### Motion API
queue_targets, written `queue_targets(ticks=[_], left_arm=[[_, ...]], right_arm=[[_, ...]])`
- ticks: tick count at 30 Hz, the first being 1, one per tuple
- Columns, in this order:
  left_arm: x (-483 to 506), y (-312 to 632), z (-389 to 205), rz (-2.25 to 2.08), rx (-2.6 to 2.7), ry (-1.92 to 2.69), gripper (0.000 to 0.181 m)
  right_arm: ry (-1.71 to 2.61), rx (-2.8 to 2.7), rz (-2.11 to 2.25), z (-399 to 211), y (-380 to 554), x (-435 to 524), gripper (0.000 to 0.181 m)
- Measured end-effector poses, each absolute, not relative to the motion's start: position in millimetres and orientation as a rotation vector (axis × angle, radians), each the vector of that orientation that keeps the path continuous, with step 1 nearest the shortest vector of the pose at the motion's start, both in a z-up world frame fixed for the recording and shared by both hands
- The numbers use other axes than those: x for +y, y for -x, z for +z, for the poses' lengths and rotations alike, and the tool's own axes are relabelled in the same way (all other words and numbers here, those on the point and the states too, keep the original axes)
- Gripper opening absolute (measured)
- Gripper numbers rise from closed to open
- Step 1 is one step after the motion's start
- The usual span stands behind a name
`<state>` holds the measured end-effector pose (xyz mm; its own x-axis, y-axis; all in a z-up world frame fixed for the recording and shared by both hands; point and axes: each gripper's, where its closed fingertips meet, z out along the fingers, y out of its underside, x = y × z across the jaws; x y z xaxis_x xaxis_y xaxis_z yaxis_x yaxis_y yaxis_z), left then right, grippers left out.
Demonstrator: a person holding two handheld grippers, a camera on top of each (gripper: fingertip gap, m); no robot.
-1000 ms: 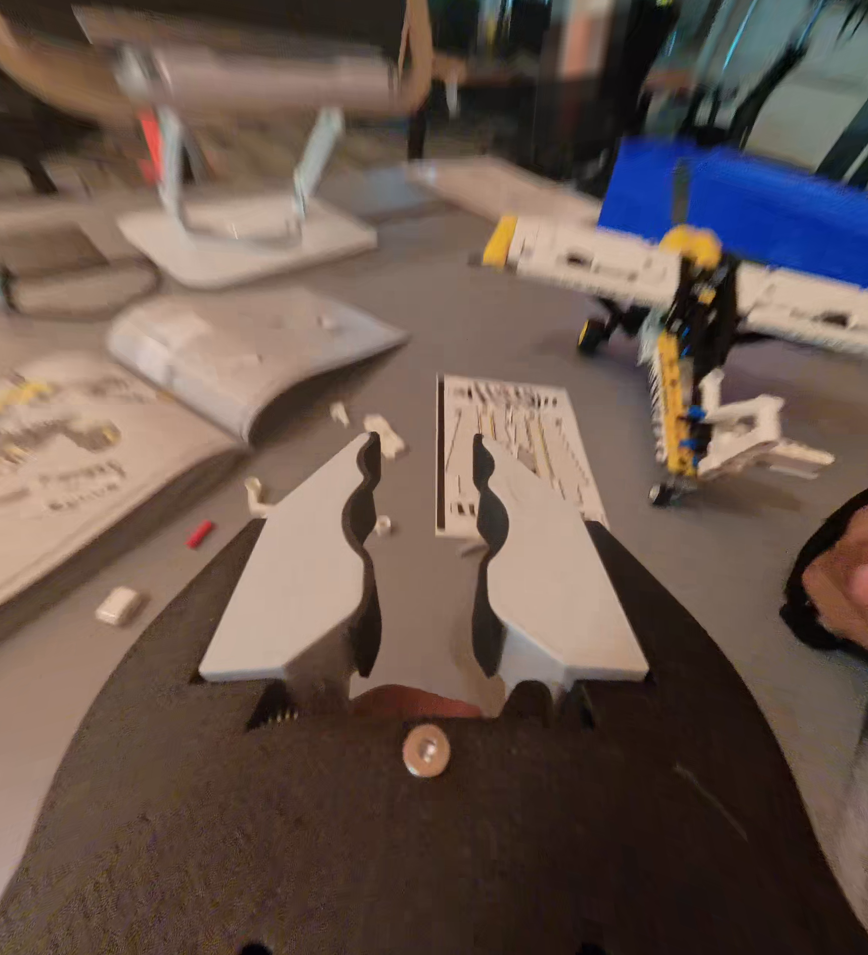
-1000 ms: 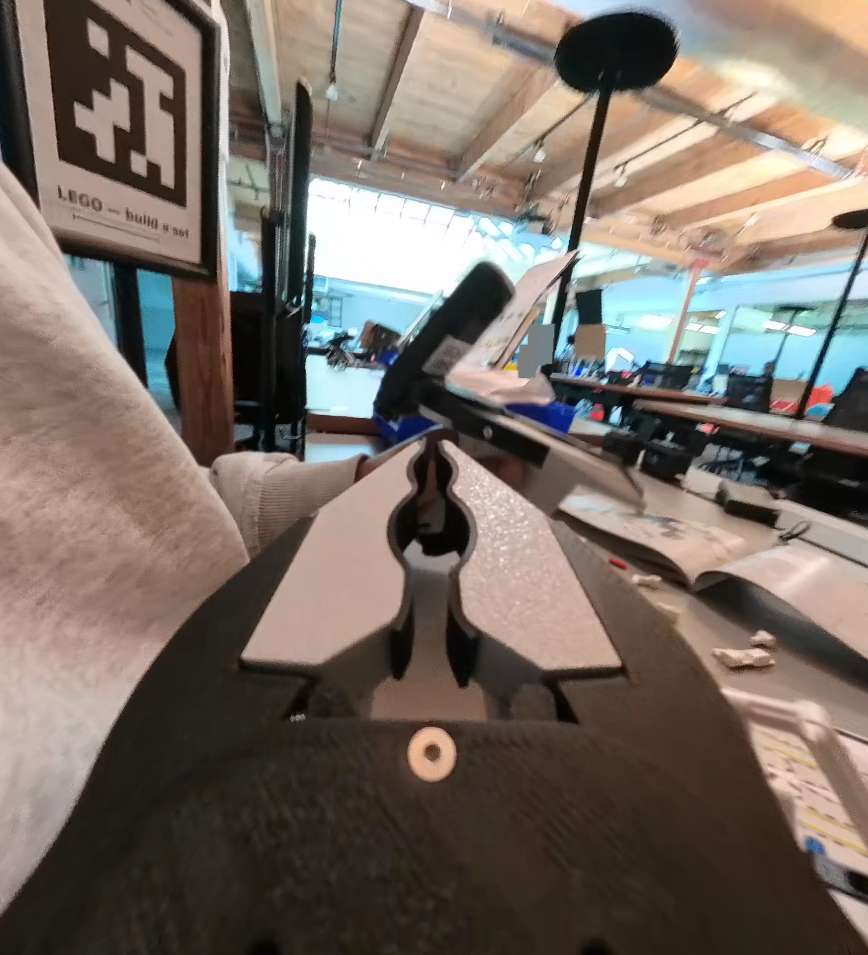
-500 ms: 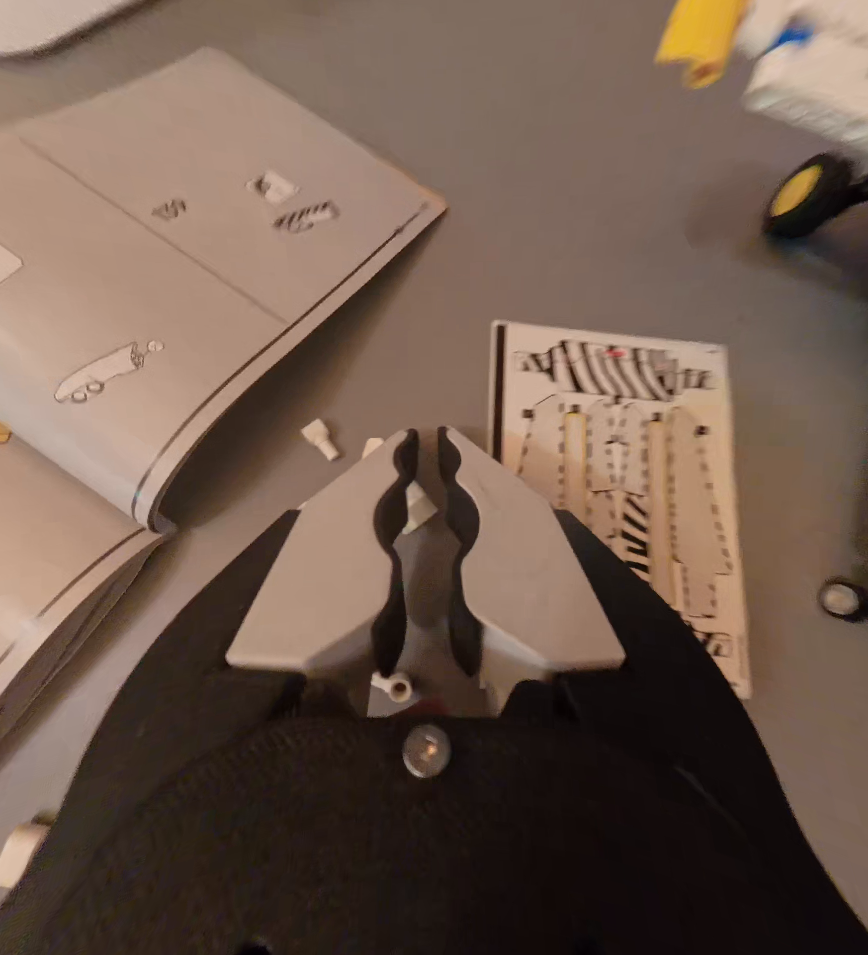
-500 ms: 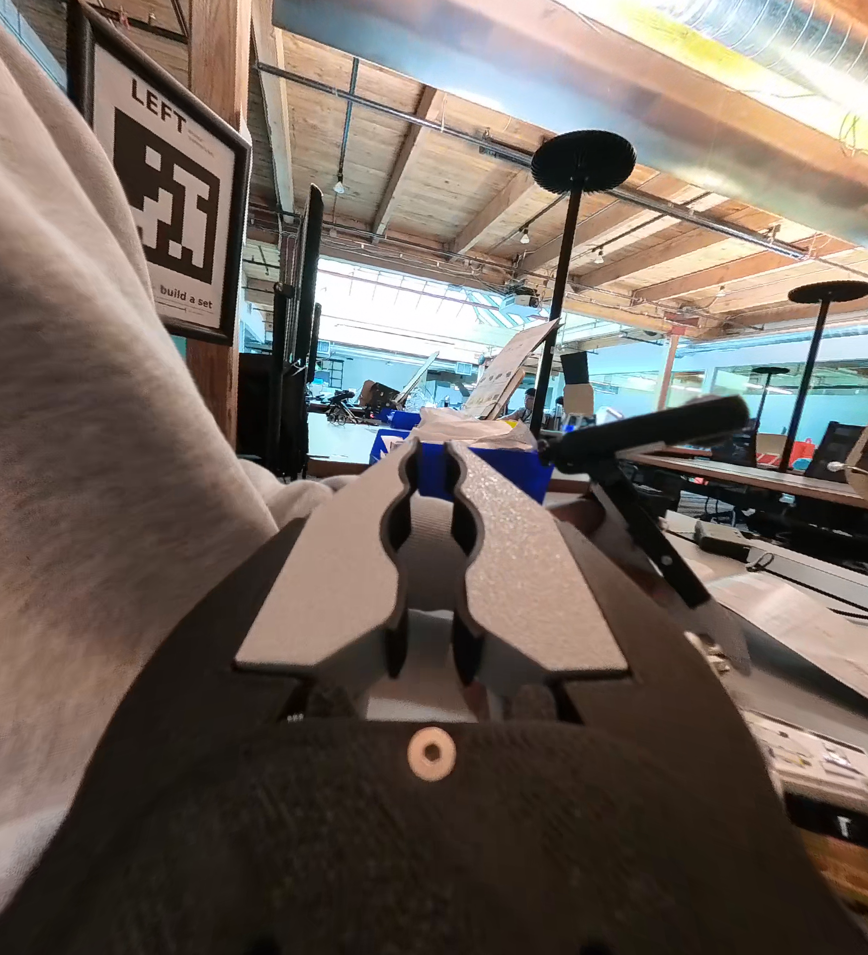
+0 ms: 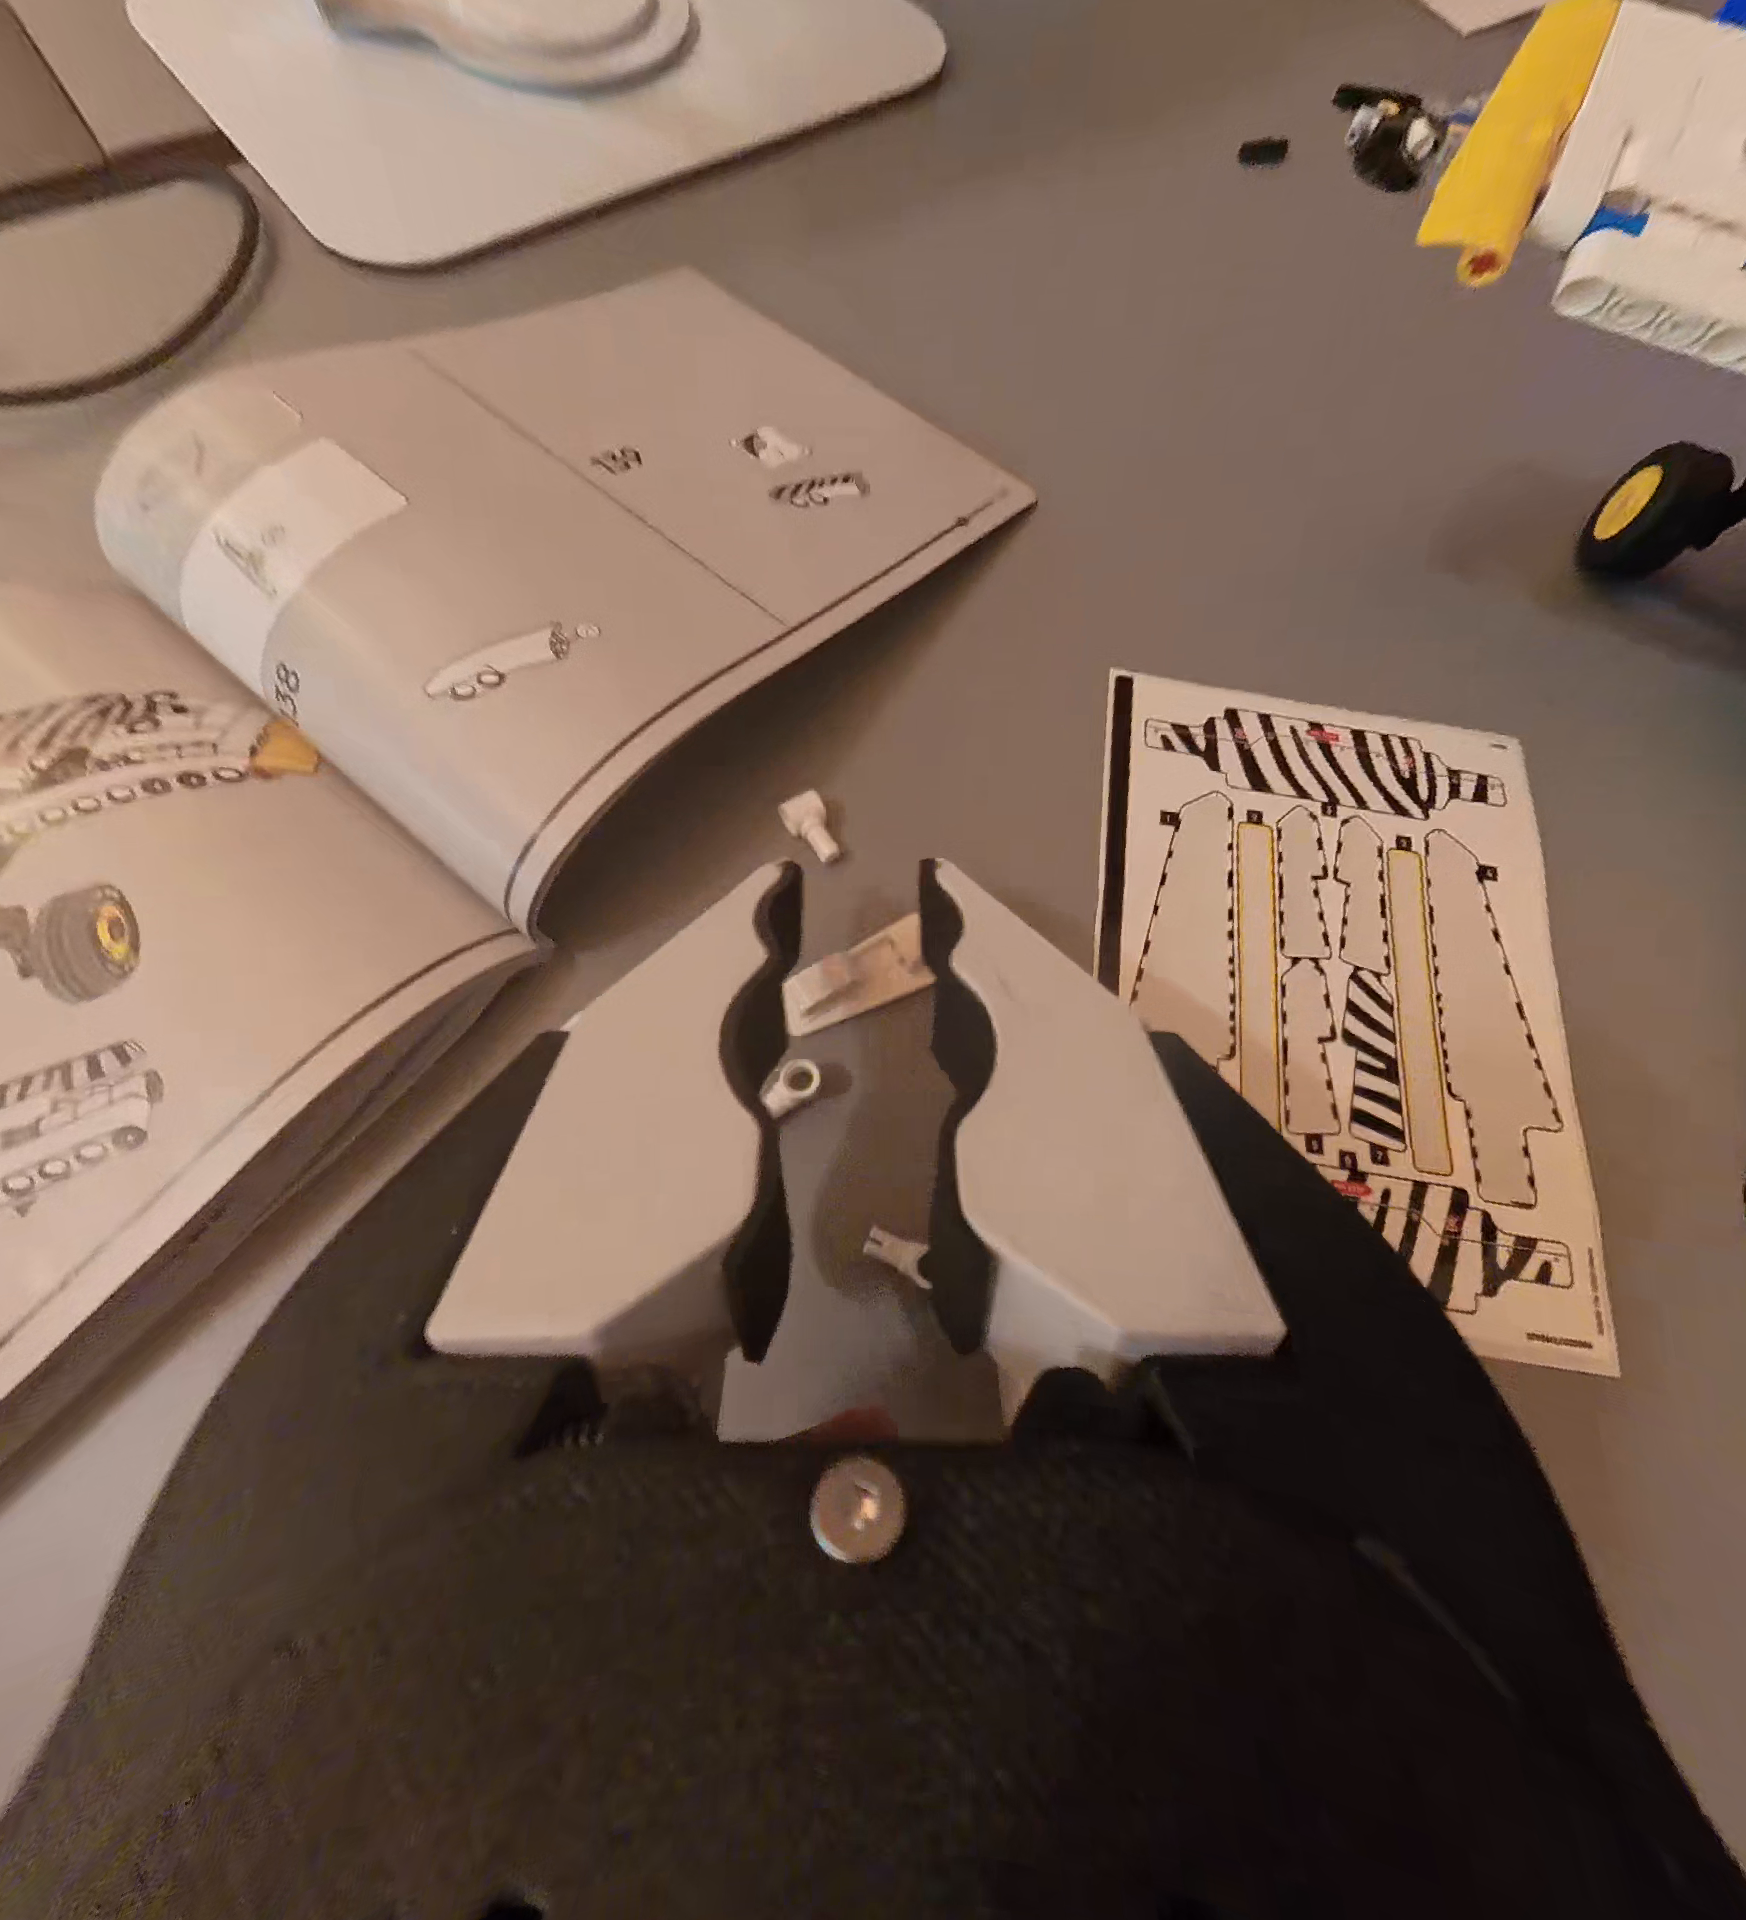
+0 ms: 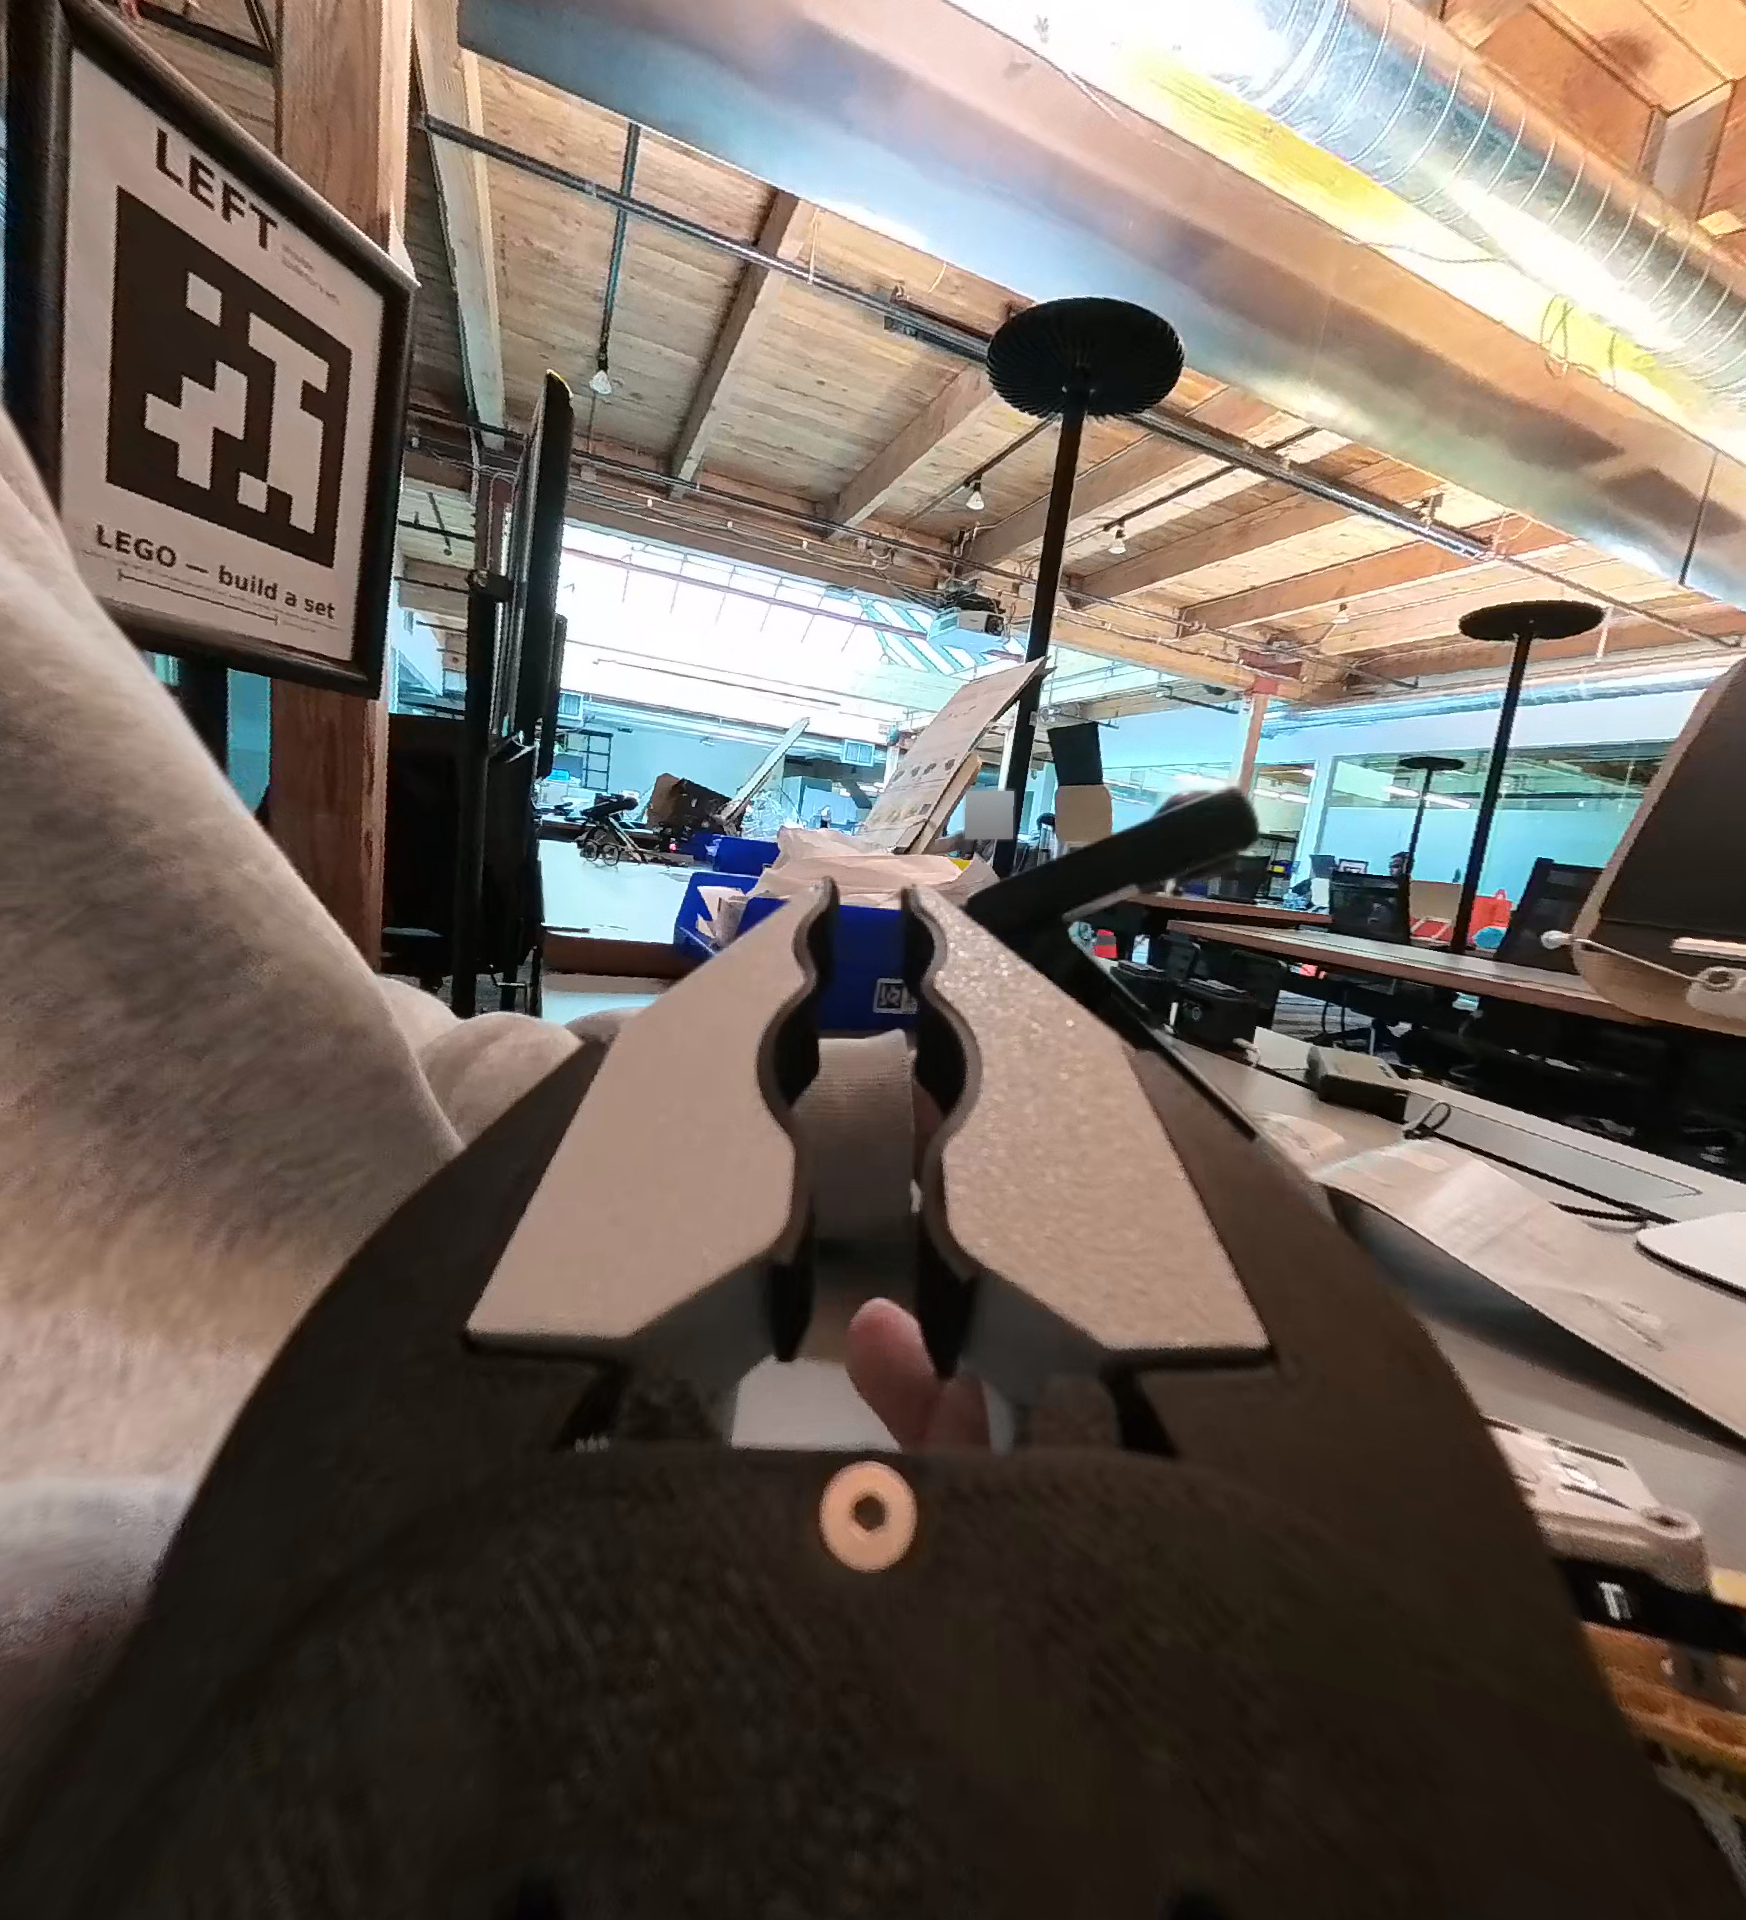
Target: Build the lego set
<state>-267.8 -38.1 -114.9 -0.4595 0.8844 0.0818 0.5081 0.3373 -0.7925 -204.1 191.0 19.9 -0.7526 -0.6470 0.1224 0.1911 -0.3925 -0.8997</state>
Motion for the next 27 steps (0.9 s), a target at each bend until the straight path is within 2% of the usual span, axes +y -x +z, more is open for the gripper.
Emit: queue_targets(ticks=[2, 7, 9, 16, 18, 19, 20, 27], left_arm=[[-34, 268, -118, 0.926, -2.098, 1.216, 0.036], [-42, 257, -96, 1.088, -2.041, 1.199, 0.037], [-47, 250, -111, 1.043, -2.123, 1.221, 0.047], [-38, 254, -128, 0.91, -2.126, 1.323, 0.045], [-34, 256, -135, 0.85, -2.134, 1.358, 0.041], [-29, 257, -134, 0.837, -2.105, 1.382, 0.021], [-27, 258, -134, 0.829, -2.09, 1.398, 0.014], [-16, 264, -118, 0.943, -1.949, 1.452, 0.007]], right_arm=[[0.643, 1.317, -2.177, 20, 203, 191, 0.011], [0.636, 1.304, -2.187, 21, 204, 192, 0.013], [0.614, 1.293, -2.181, 22, 207, 192, 0.013], [0.538, 1.277, -2.169, 24, 217, 190, 0.016], [0.548, 1.282, -2.186, 24, 217, 190, 0.015], [0.552, 1.29, -2.205, 24, 217, 190, 0.014], [0.556, 1.294, -2.219, 24, 217, 190, 0.014], [0.566, 1.299, -2.221, 23, 216, 189, 0.015]])
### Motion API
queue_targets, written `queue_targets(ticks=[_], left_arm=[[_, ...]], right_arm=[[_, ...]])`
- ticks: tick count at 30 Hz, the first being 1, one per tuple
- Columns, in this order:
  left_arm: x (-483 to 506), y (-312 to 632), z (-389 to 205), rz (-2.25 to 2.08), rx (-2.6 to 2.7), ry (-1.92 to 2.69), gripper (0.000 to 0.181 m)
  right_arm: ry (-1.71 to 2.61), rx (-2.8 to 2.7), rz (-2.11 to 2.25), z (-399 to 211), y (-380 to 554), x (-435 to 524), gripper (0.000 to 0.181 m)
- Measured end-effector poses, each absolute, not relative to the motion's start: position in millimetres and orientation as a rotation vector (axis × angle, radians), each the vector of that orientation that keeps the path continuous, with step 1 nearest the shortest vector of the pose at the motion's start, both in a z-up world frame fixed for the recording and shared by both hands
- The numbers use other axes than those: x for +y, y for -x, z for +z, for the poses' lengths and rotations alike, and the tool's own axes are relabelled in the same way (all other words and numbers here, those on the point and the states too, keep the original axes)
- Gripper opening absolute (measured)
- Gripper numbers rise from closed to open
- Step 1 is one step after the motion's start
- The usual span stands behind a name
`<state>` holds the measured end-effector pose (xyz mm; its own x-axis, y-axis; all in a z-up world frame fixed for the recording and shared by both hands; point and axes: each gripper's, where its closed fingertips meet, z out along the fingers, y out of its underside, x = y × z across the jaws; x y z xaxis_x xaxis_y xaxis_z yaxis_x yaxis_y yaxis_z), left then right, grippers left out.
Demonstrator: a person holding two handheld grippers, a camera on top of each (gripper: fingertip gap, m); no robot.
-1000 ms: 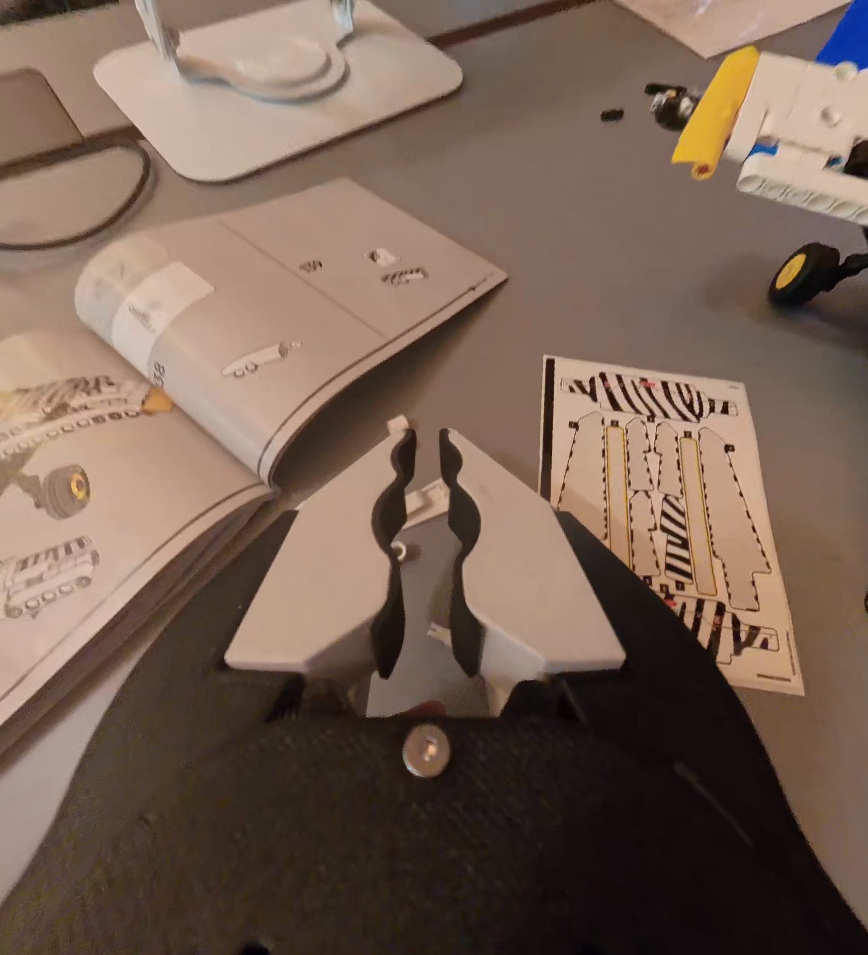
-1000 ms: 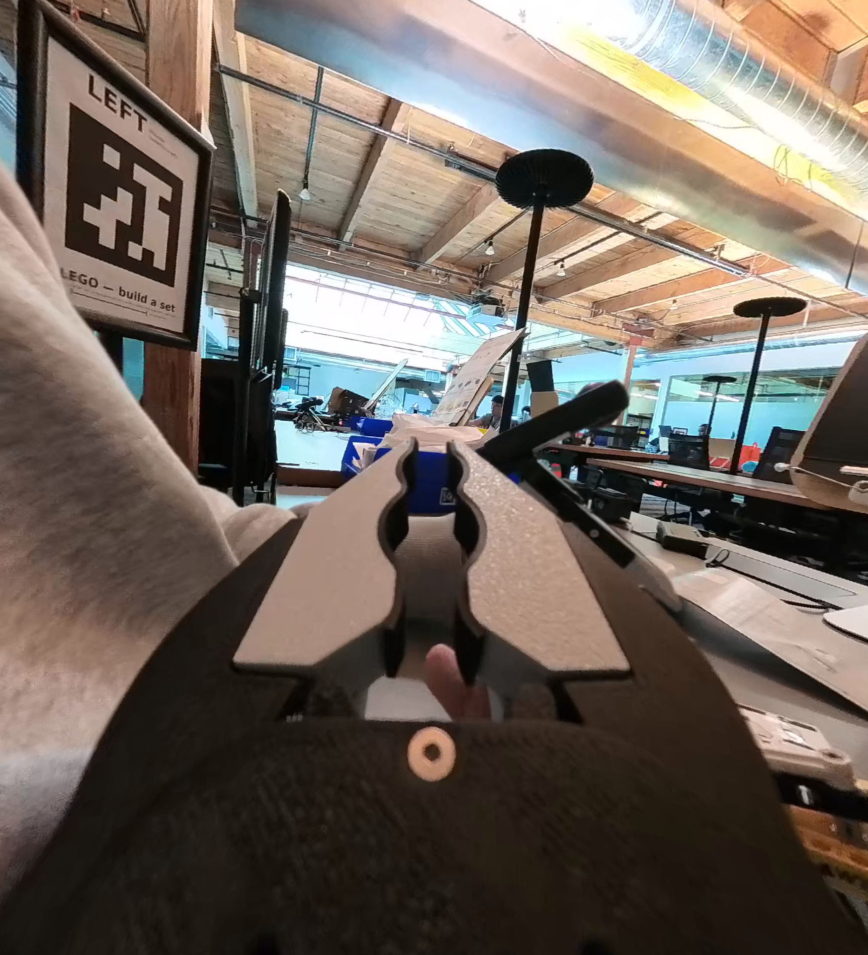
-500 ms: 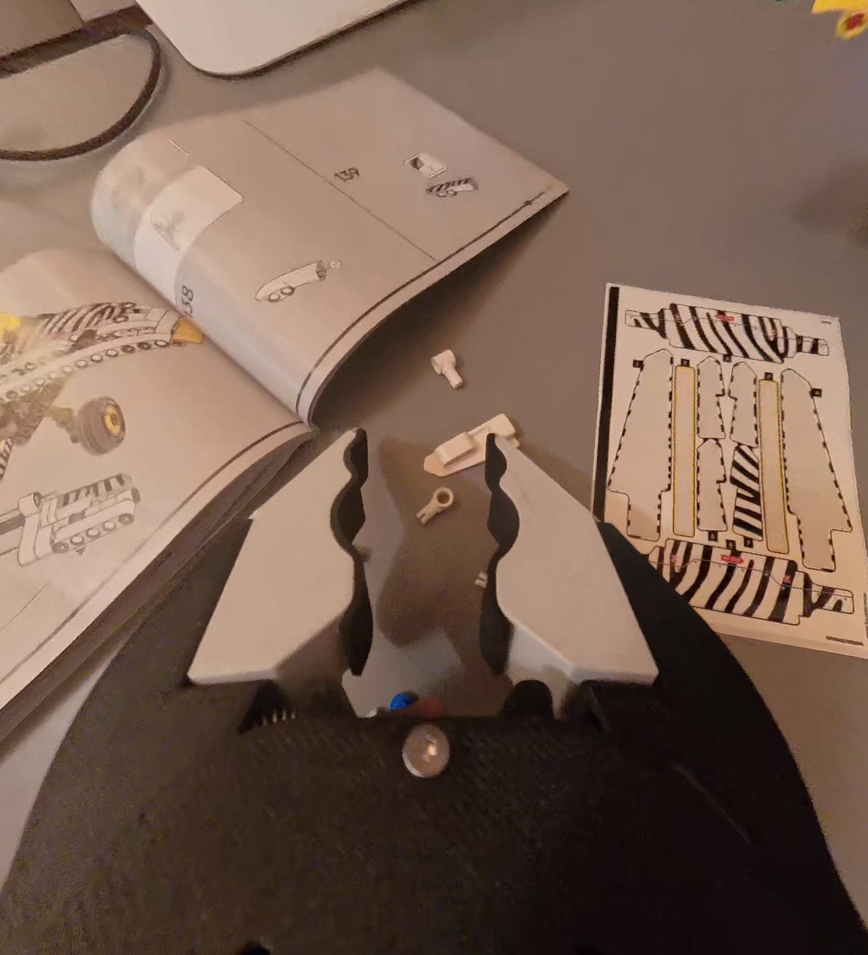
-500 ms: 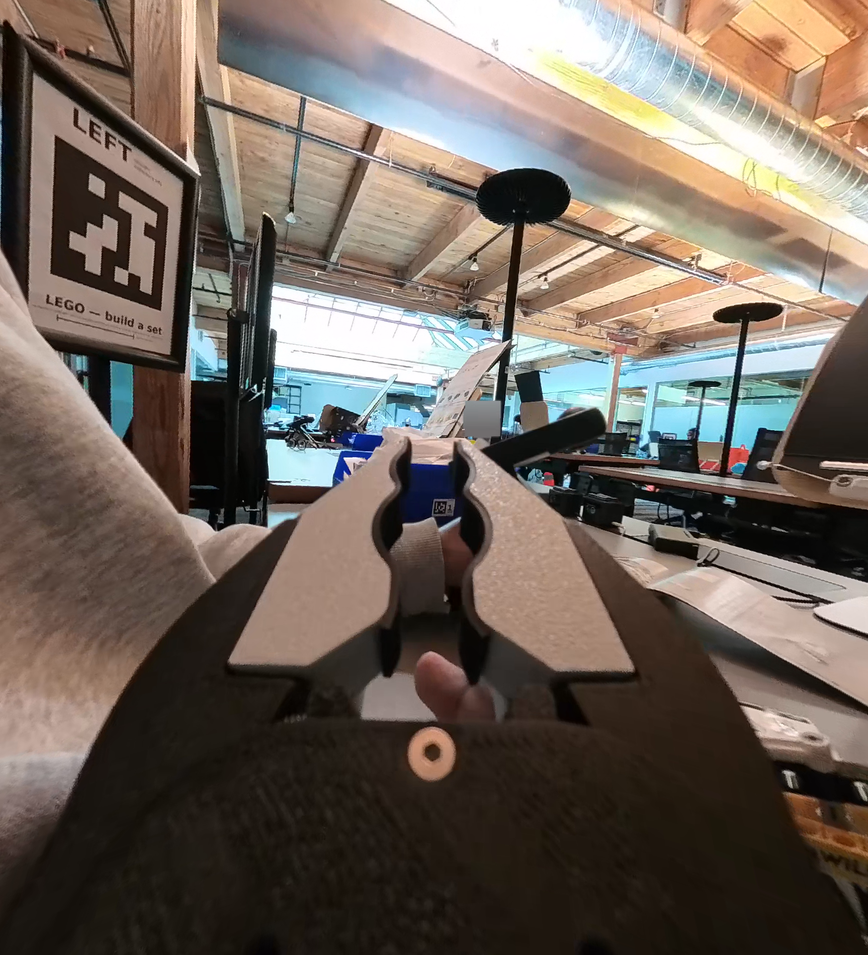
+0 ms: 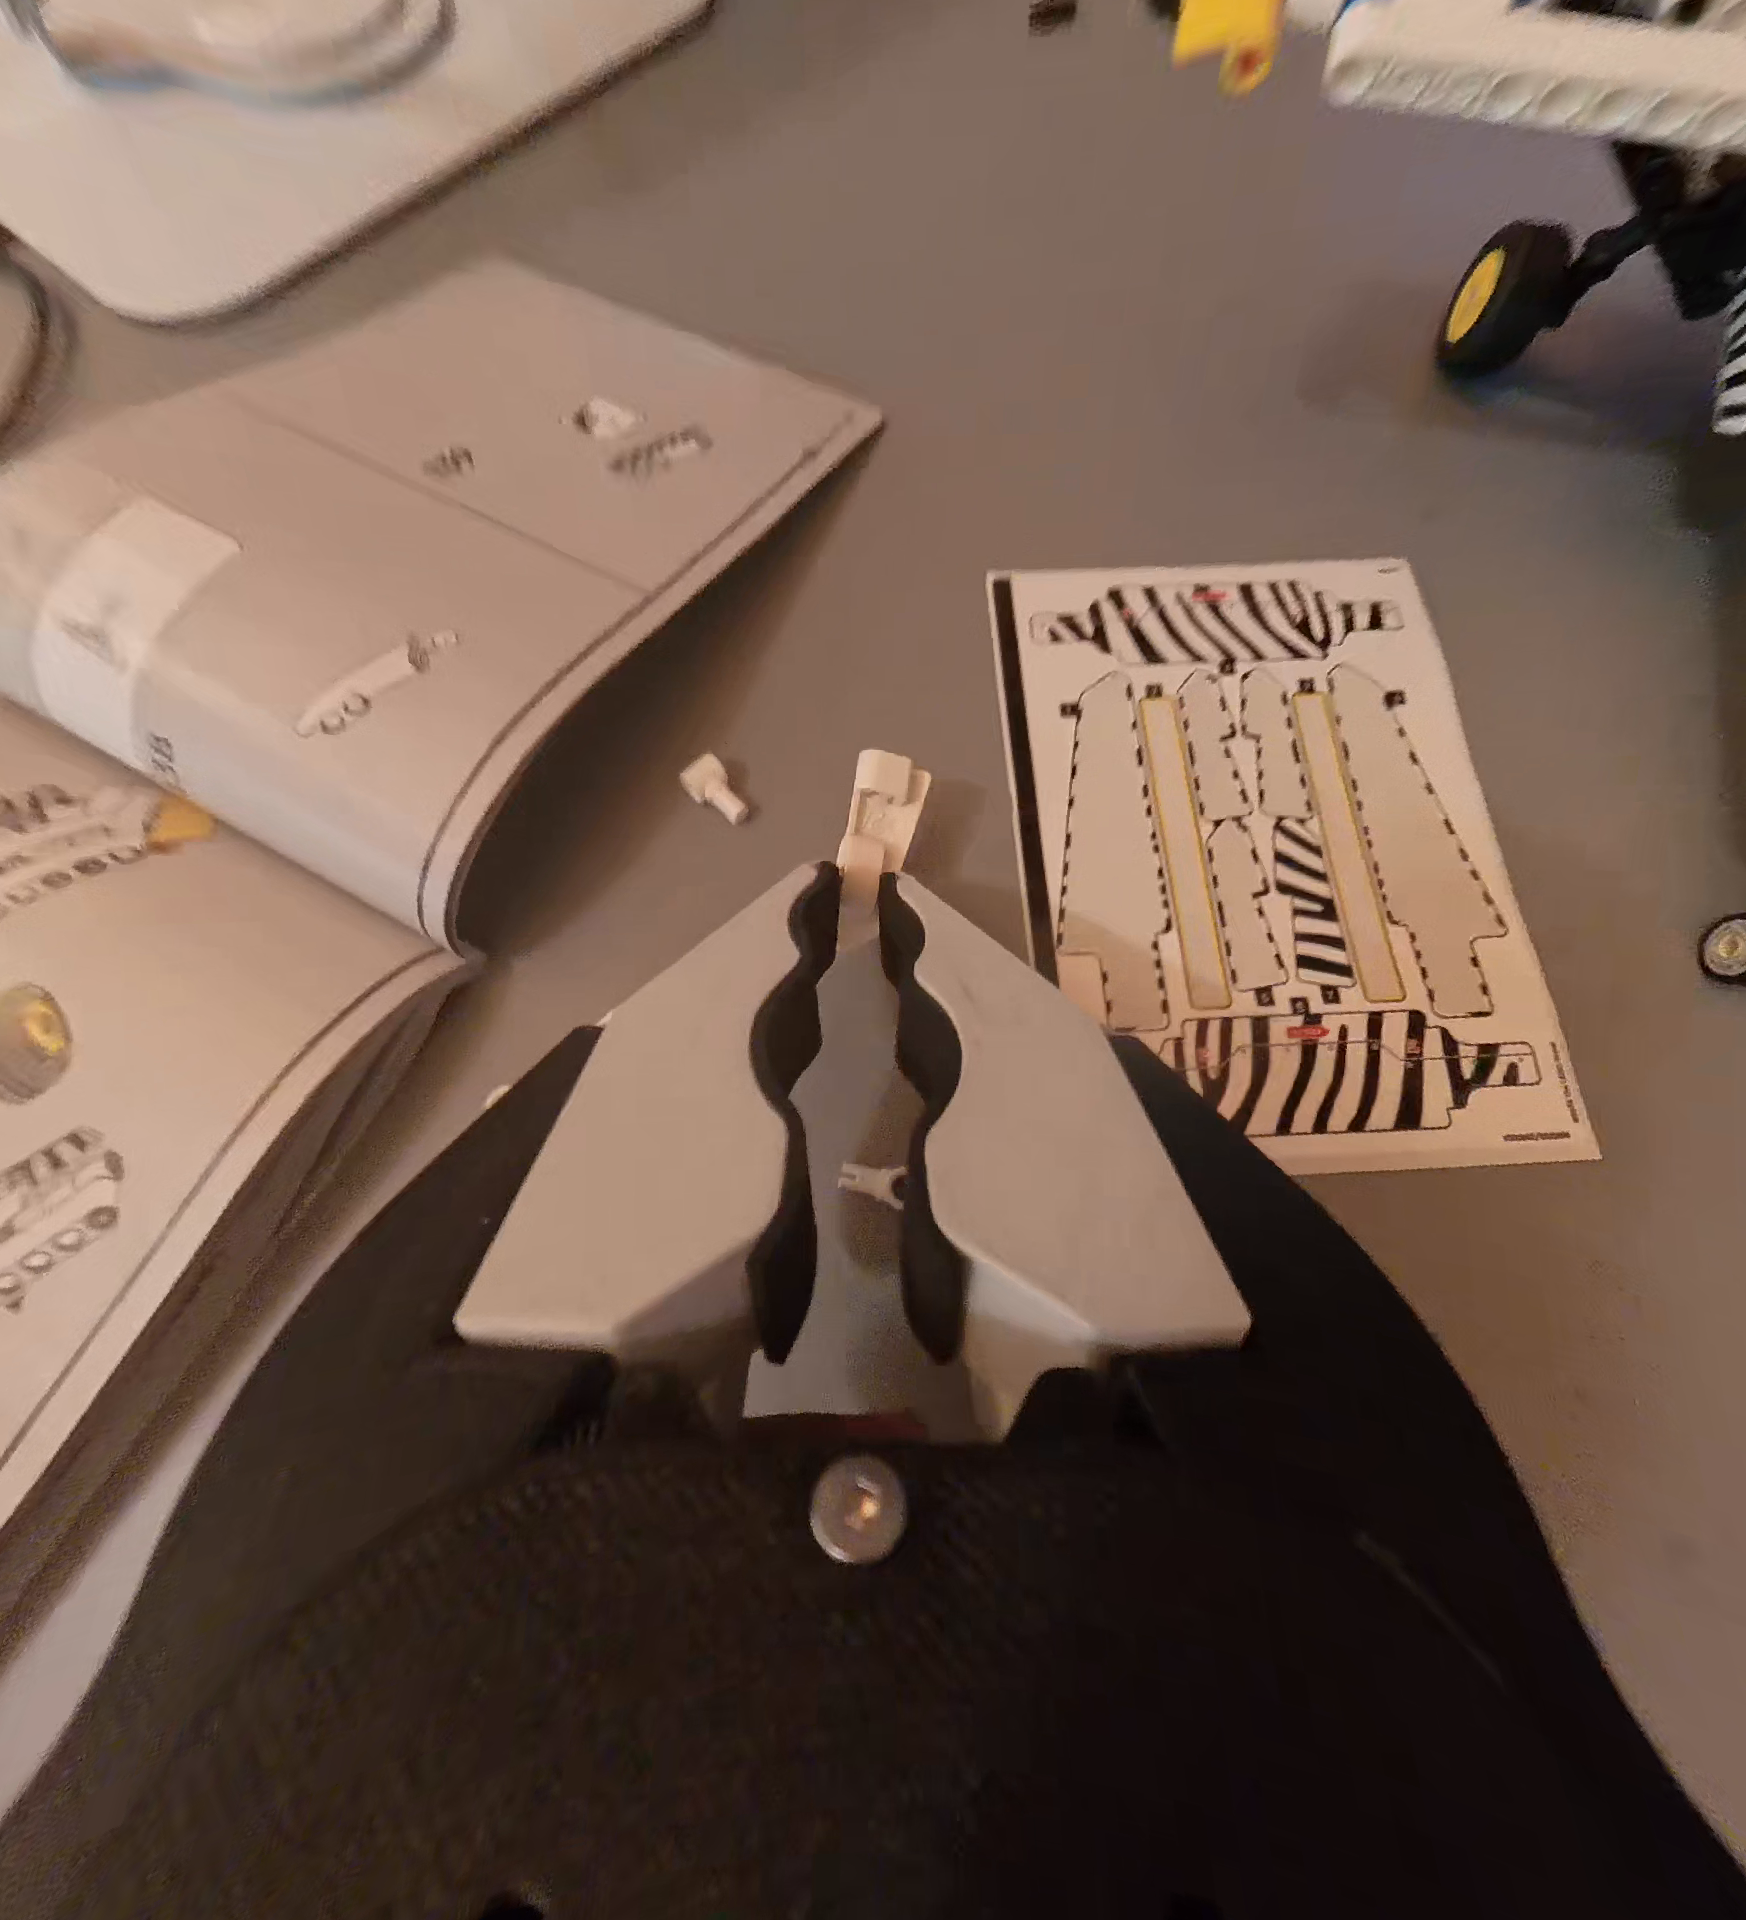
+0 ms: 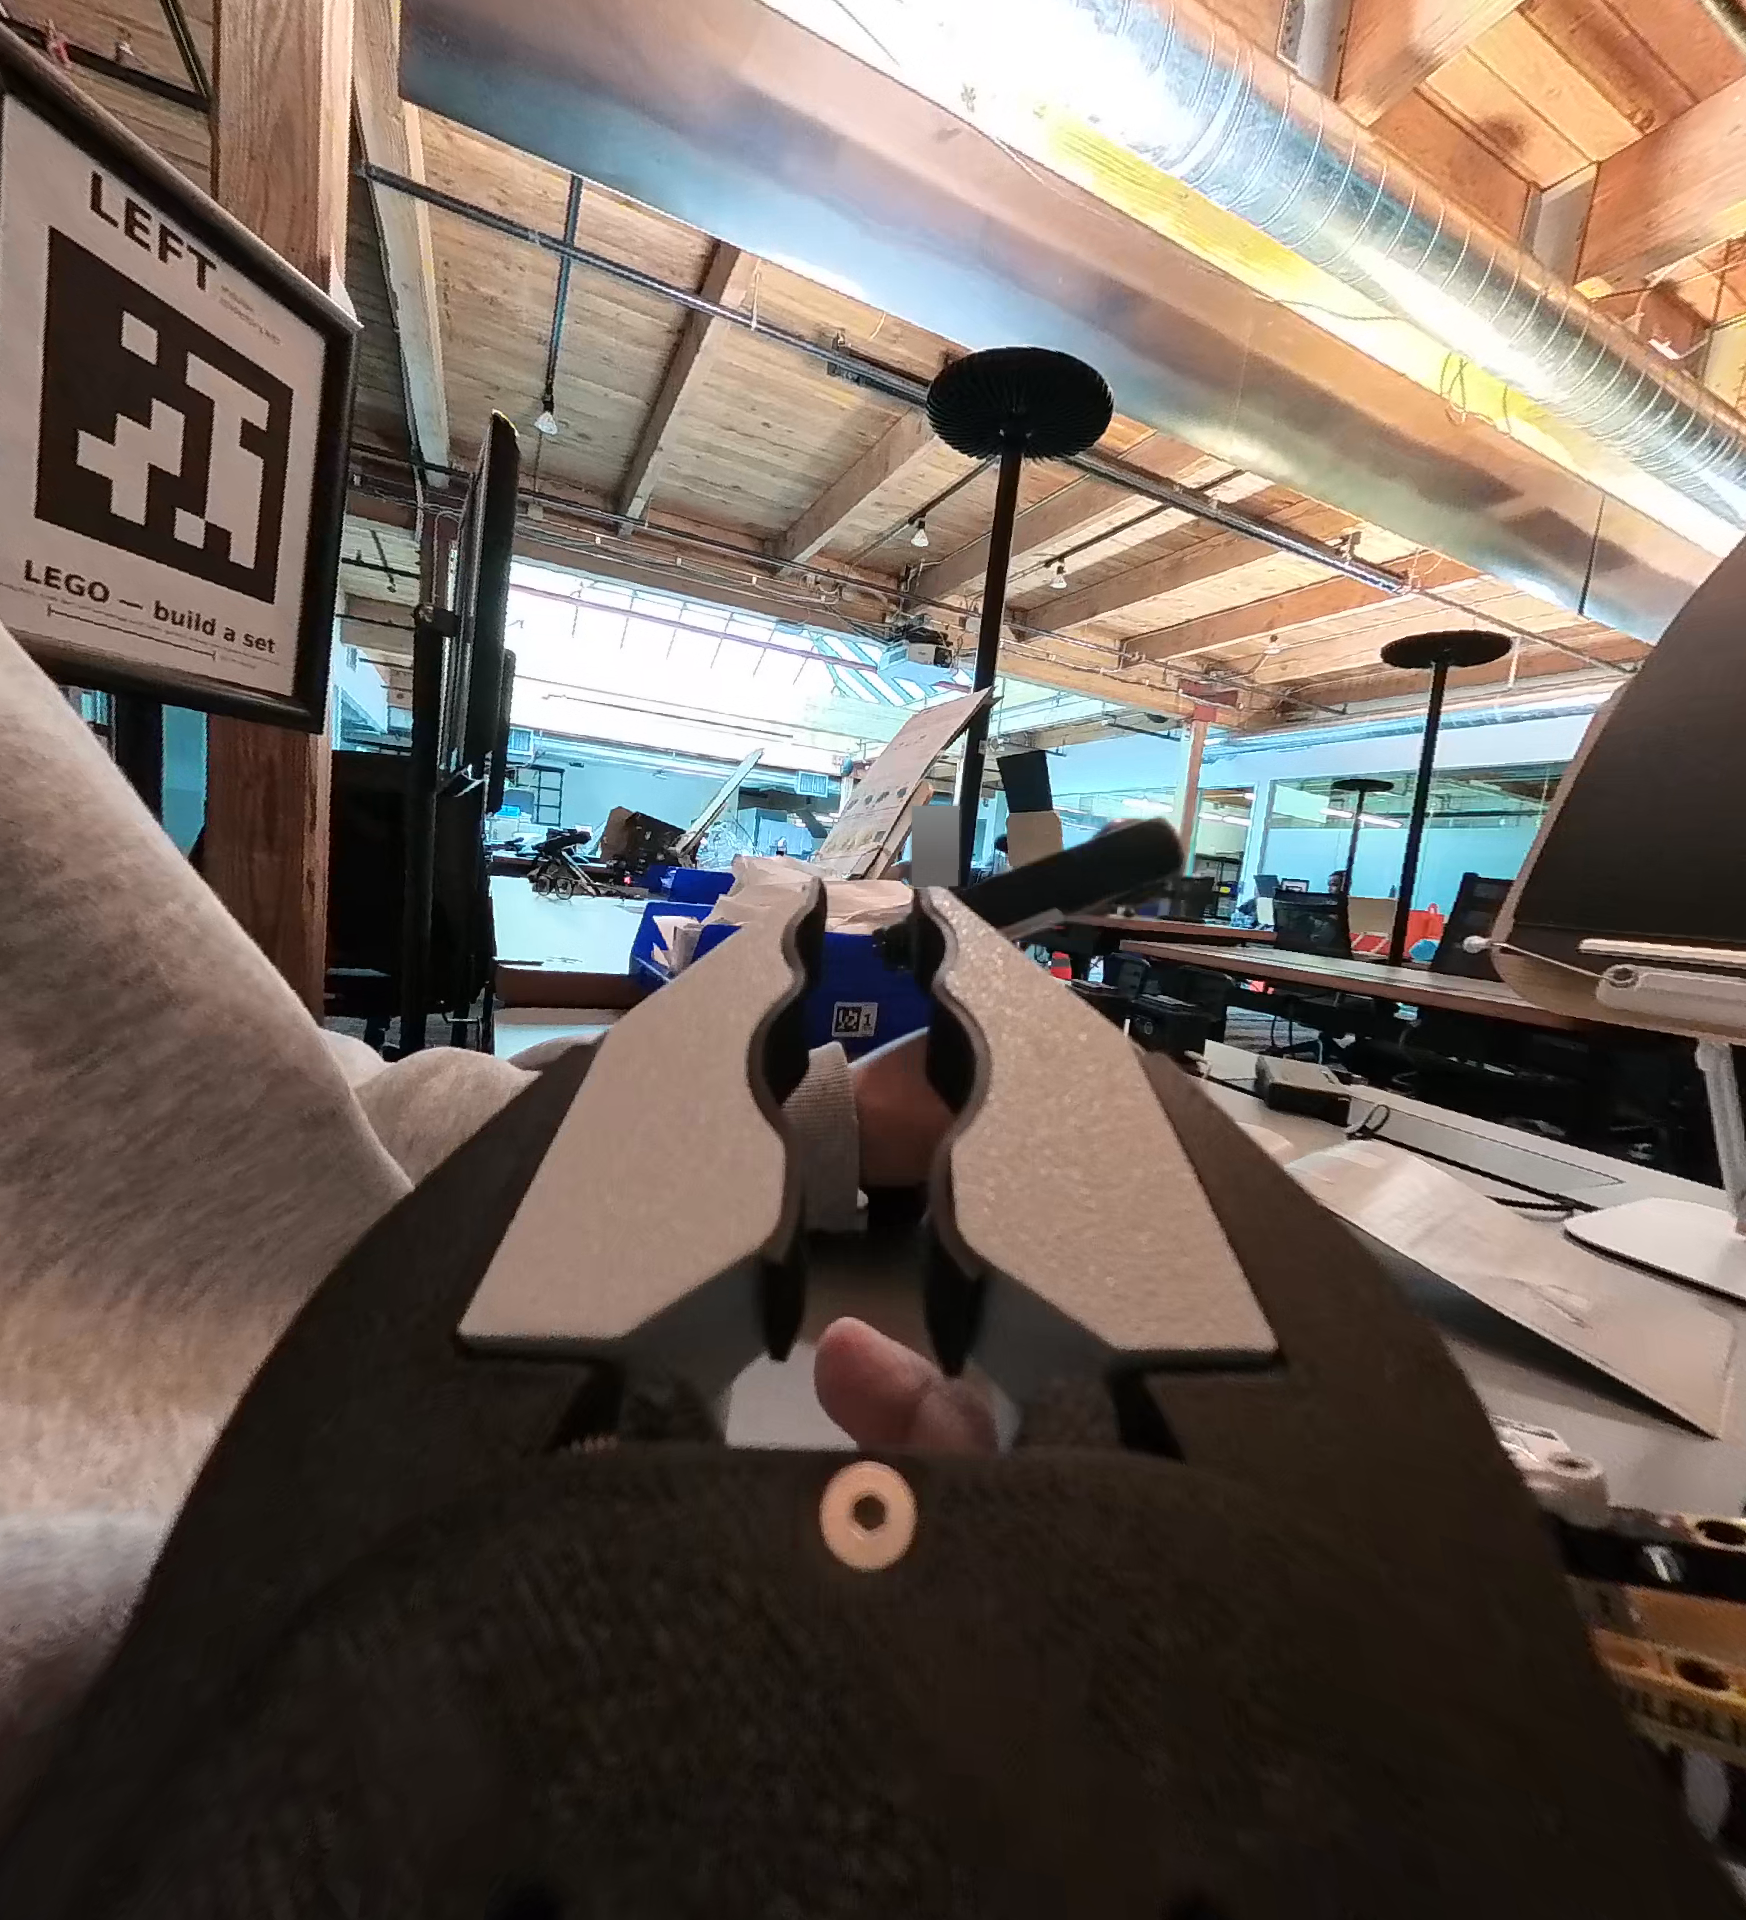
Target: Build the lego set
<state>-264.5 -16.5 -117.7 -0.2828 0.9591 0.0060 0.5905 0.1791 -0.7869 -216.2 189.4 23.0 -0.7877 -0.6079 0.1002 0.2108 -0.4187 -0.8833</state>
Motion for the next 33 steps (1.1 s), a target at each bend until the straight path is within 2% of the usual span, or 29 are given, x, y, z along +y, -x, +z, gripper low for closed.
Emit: queue_targets(ticks=[4, 7, 11, 16, 19, 26, 30, 33], left_arm=[[10, 266, -67, 1.201, -1.706, 1.495, 0.007], [46, 245, -31, 1.53, -1.514, 1.719, 0.007], [80, 211, -20, 1.841, -1.384, 2.042, 0.008], [129, 217, -13, 1.655, -1.238, 2.03, 0.007], [155, 220, -4, 1.701, -1.103, 2.075, 0.007], [183, 213, -9, 1.718, -0.977, 2.183, 0.008], [185, 212, -4, 1.741, -0.952, 2.187, 0.007], [186, 211, -3, 1.749, -0.942, 2.178, 0.007]], right_arm=[[0.545, 1.296, -2.214, 24, 219, 188, 0.015], [0.53, 1.303, -2.209, 24, 221, 187, 0.015], [0.387, 1.434, -2.059, 19, 230, 178, 0.011], [0.276, 1.508, -1.721, 17, 226, 175, 0.044], [0.222, 1.526, -1.723, 12, 238, 175, 0.047], [0.288, 1.463, -1.52, 13, 227, 186, 0.035], [0.315, 1.414, -1.601, 18, 226, 191, 0.012], [0.347, 1.428, -1.564, 15, 221, 192, 0.016]])
